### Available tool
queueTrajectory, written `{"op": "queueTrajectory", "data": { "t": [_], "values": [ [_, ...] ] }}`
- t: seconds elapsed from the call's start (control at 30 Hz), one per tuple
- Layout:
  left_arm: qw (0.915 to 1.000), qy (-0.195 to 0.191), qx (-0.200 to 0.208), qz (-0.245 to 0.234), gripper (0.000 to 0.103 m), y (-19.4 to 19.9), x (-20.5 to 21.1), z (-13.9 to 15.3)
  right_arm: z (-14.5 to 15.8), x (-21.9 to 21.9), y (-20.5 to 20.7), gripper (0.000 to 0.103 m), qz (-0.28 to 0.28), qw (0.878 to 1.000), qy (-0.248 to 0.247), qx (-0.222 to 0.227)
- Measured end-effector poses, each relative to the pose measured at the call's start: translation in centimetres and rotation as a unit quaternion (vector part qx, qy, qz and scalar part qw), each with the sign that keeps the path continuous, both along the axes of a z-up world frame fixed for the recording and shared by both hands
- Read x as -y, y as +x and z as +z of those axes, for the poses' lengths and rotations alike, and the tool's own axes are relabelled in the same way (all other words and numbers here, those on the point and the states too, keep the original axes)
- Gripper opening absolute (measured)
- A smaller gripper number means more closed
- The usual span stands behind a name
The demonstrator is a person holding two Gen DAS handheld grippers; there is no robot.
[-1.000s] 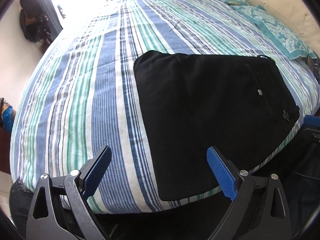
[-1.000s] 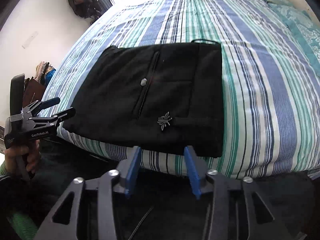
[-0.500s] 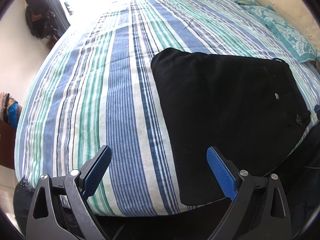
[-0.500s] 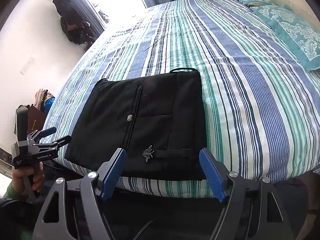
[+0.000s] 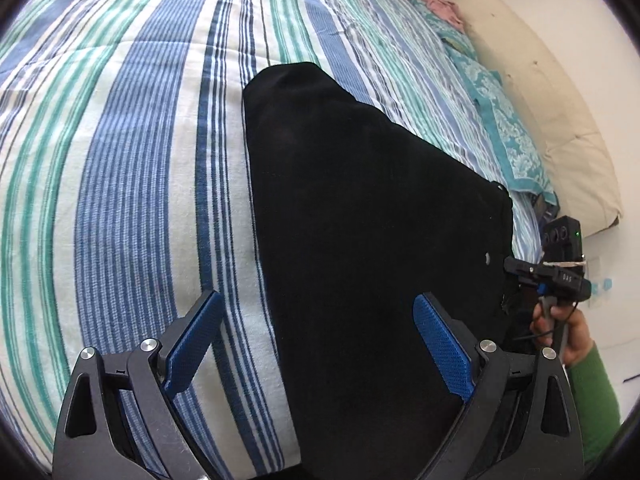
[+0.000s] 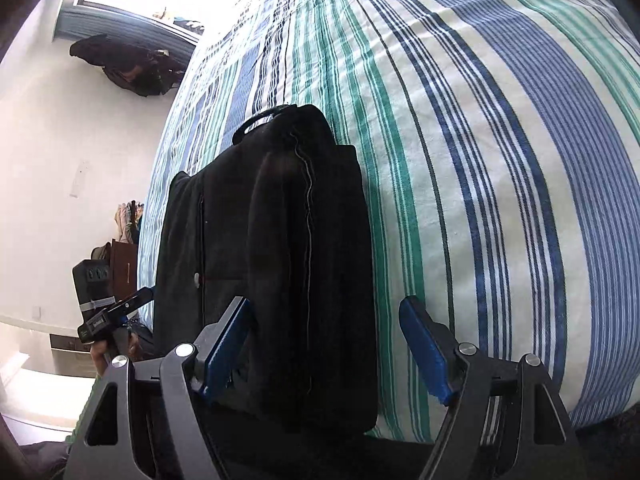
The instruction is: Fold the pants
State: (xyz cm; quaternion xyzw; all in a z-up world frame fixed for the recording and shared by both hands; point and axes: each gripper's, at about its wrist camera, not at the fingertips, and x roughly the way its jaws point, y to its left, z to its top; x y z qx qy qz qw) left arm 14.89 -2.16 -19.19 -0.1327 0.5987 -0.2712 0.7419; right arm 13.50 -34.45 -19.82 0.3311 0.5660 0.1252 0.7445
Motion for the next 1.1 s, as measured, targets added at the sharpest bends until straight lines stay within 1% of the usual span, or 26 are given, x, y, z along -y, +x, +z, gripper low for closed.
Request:
{"op": "queueTrajectory", "data": {
  "t": [0.03,0.07,0.1,0.13,0.17,0.2,0.23,0.27,0.37,0.47,0.53,0.57,0.67,0.73,0.8,0.83,0.87,0.9,0.93,0.97,1.0,1.03,1.07,1.1],
  "values": [
    [1.0000,0.001,-0.002,0.003,0.098,0.1,0.4,-0.2,-0.4,-0.2,0.5,0.082,0.006,1.000,0.007,0.000],
    [1.0000,-0.004,-0.001,0.002,0.097,0.0,0.7,-0.2,-0.6,-0.5,0.9,0.082,0.007,1.000,0.017,0.003],
    [0.9998,-0.018,-0.005,-0.004,0.094,0.0,1.0,-0.1,-0.8,-0.7,1.2,0.078,0.012,0.999,0.040,0.006],
    [0.9994,-0.028,-0.017,-0.011,0.057,0.1,1.5,-0.3,-1.2,-1.2,1.4,0.068,0.021,0.998,0.067,0.001],
    [0.9998,-0.012,-0.016,-0.007,0.045,0.1,1.7,-0.2,-1.3,-1.5,1.6,0.057,0.026,0.998,0.060,-0.002],
    [0.9999,-0.010,-0.011,-0.005,0.037,0.0,1.5,0.2,-1.2,-1.8,1.5,0.051,0.030,0.998,0.056,0.000],
    [0.9999,-0.015,-0.007,-0.003,0.025,-0.1,1.4,0.8,-0.9,-2.0,1.4,0.045,0.031,0.998,0.063,0.008],
    [0.9998,-0.018,-0.005,0.000,0.022,-0.1,1.2,1.4,-0.3,-2.3,1.3,0.042,0.031,0.997,0.062,0.016],
    [0.9997,-0.016,0.017,0.001,0.021,0.2,0.6,3.6,2.1,-3.6,1.6,0.038,0.034,0.997,0.054,0.041],
    [0.9988,-0.027,0.037,0.016,0.021,2.3,-0.8,5.7,4.8,-5.4,3.5,0.036,0.052,0.994,0.058,0.073],
    [0.9979,-0.013,0.058,0.027,0.021,4.4,-1.9,6.8,6.5,-6.8,5.8,0.036,0.068,0.992,0.050,0.096],
    [0.9971,-0.005,0.068,0.034,0.021,5.5,-2.4,7.2,7.1,-7.5,7.3,0.036,0.075,0.991,0.039,0.106],
    [0.9949,0.016,0.081,0.059,0.021,9.2,-3.8,7.3,7.2,-8.8,12.3,0.036,0.070,0.990,0.024,0.116],
    [0.9929,0.040,0.085,0.072,0.023,11.4,-4.0,6.3,6.1,-9.5,15.4,0.036,0.061,0.992,0.010,0.113],
    [0.9884,0.095,0.088,0.080,0.033,13.0,-3.3,4.1,4.0,-9.6,17.7,0.036,0.045,0.994,-0.002,0.098],
    [0.9848,0.132,0.080,0.080,0.049,13.3,-3.3,2.5,2.6,-9.5,18.5,0.039,0.031,0.996,-0.013,0.082],
    [0.9819,0.156,0.076,0.075,0.065,13.4,-3.0,1.0,1.1,-9.2,19.1,0.046,0.014,0.998,-0.025,0.058],
    [0.9793,0.167,0.087,0.075,0.072,13.1,-2.9,0.3,-0.3,-8.8,19.4,0.054,-0.004,0.999,-0.024,0.038],
    [0.9744,0.178,0.109,0.085,0.084,12.6,-3.0,0.3,-1.4,-8.3,19.4,0.064,-0.018,0.999,-0.014,0.028],
    [0.9694,0.192,0.118,0.097,0.094,12.2,-3.3,0.6,-1.7,-8.0,19.3,0.064,-0.026,0.999,-0.001,0.031],
    [0.9668,0.198,0.121,0.106,0.093,11.7,-3.6,1.0,-1.5,-7.6,18.8,0.064,-0.030,0.999,0.005,0.038],
    [0.9668,0.193,0.127,0.109,0.092,11.0,-4.2,1.6,-1.2,-7.4,18.4,0.068,-0.030,0.999,0.003,0.040],
    [0.9660,0.188,0.138,0.111,0.092,10.0,-4.7,2.4,-0.6,-7.1,17.7,0.072,-0.031,0.999,-0.005,0.040],
    [0.9628,0.193,0.151,0.114,0.092,8.9,-5.2,3.2,0.2,-6.6,16.6,0.073,-0.033,0.998,-0.015,0.046]
  ]
}}
